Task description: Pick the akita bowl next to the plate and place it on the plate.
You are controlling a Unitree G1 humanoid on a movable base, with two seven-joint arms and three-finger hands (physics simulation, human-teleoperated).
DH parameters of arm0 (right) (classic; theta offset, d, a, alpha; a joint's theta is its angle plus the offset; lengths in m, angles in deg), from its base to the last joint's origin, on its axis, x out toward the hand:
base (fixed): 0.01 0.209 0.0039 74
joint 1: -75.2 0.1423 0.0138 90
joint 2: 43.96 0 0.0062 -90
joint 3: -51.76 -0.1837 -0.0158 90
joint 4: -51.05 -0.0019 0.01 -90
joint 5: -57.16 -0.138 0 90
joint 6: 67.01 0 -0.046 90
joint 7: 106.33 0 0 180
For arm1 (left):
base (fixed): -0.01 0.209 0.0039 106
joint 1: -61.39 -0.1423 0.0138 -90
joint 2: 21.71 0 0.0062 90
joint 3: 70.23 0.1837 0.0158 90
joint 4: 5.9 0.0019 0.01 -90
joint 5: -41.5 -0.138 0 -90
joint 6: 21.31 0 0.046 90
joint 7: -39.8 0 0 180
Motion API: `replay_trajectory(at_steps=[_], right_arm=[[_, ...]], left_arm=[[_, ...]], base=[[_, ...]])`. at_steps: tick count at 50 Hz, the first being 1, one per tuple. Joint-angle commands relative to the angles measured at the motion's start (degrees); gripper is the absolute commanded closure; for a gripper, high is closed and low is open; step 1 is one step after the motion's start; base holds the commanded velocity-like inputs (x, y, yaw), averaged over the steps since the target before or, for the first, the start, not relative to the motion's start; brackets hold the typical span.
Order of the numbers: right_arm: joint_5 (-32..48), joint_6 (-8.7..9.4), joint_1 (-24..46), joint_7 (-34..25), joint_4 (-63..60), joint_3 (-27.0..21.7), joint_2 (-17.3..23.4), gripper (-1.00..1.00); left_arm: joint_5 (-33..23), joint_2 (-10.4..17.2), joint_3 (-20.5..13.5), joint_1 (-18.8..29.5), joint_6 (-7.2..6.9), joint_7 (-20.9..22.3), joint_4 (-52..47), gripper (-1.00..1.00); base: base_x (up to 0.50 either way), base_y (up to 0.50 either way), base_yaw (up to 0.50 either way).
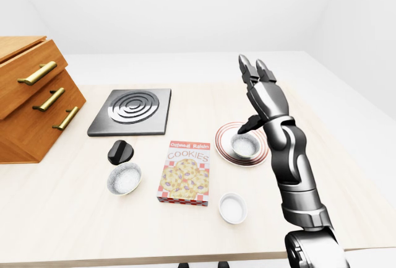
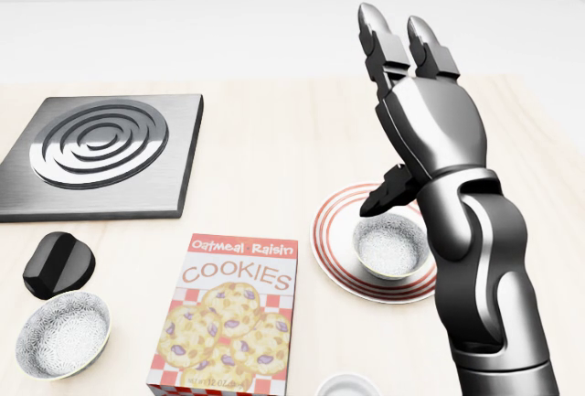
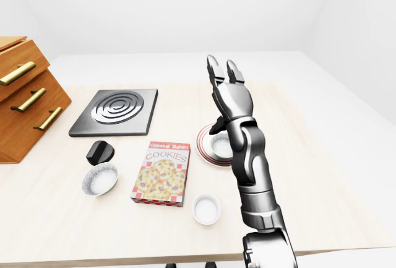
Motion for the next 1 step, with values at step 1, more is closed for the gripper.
replay_trajectory(at_steps=[1], right_arm=[[1.2,0.0,0.4,-2.1,-2.1,0.0,0.0,-1.0]], left_arm=[[-0.2,-0.1,0.0,0.2,0.0,0.0,0.1,-1.0]], base=[[0.0,0.0,0.0]])
